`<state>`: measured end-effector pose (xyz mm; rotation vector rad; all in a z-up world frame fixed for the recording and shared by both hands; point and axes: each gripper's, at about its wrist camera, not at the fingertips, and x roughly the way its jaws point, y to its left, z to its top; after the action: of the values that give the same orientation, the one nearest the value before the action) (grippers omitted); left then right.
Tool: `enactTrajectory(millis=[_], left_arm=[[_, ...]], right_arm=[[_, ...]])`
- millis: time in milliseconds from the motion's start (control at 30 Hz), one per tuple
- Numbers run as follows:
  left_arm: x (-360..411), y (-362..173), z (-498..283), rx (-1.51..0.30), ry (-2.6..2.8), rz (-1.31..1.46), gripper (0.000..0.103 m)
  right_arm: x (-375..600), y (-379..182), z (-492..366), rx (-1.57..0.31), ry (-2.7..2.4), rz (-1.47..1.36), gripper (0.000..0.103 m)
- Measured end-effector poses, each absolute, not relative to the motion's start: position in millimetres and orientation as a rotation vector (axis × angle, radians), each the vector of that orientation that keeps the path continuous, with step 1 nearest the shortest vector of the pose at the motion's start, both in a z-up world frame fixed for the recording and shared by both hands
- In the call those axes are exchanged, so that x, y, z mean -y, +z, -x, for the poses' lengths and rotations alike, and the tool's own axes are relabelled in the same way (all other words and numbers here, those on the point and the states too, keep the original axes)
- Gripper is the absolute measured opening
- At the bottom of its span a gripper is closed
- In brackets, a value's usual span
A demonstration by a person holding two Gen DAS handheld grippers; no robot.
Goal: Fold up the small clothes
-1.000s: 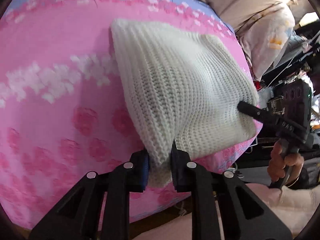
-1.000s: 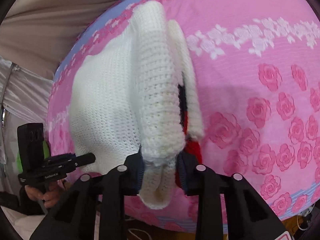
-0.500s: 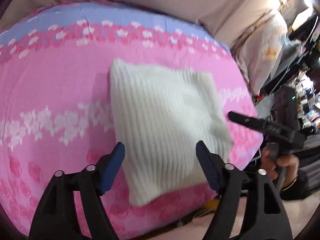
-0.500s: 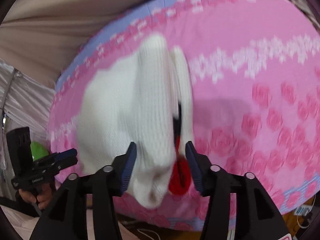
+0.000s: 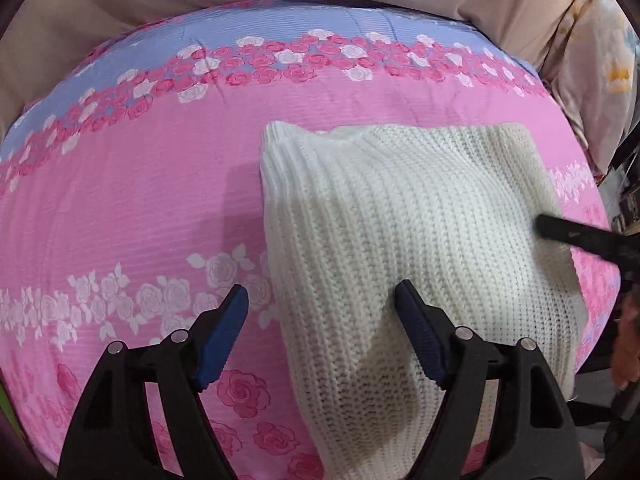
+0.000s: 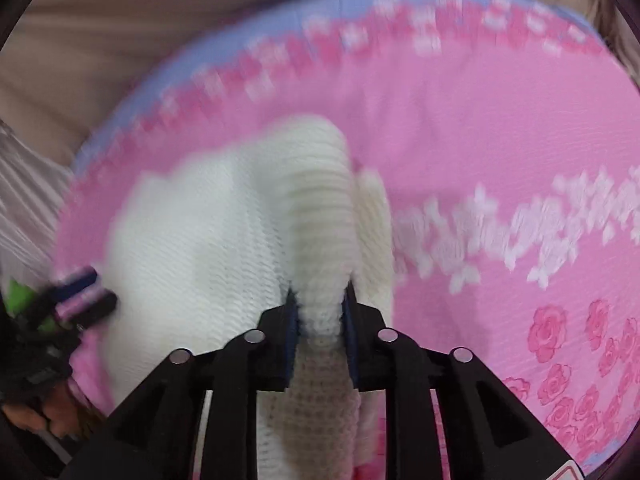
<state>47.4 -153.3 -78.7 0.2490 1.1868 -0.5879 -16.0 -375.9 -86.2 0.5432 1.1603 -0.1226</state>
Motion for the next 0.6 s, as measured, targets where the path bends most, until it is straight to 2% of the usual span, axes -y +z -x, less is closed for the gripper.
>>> enactTrajectory(millis=[100, 167, 233, 300, 367, 533, 600], left_arm=[[152.4, -80.5, -48.4, -1.19, -0.588, -0.261, 0.076], [153.2, -80.3, -47.7, -1.193, -0.585, -0.261, 0.077], [154.9, -80.4, -45.2, -1.191, -0.583, -0.269, 0.078], [157.4, -82.5, -44.5, -1.197, -0.588, -0.276, 0.08], [158.0, -80.3, -42.7, -1.188, -0.581, -0.291, 0.08], [160.0, -78.5, -40.8, -1.171, -0.578, -0.318, 0.079], [160.9, -79.6, -40.2, -1.179, -0.582, -0.31, 0.08]], right_arm=[[373.8, -37.8, 41.1, -1.063, -0.146, -0.55, 0.025], [361.7, -16.8, 56.8, -1.042, -0.083, -0.536, 0.025], [344.5, -24.7, 64.9, -1.112, -0.005, -0.52, 0.024], [329.3, -57.3, 70.5, -1.231, -0.016, -0.429, 0.019], [326.9, -86.6, 77.1, -1.269, -0.041, -0.407, 0.008], [326.6, -34.4, 84.9, -1.18, -0.063, -0.453, 0.011], [322.0, -48.4, 89.8, -1.25, -0.067, -0.414, 0.011]])
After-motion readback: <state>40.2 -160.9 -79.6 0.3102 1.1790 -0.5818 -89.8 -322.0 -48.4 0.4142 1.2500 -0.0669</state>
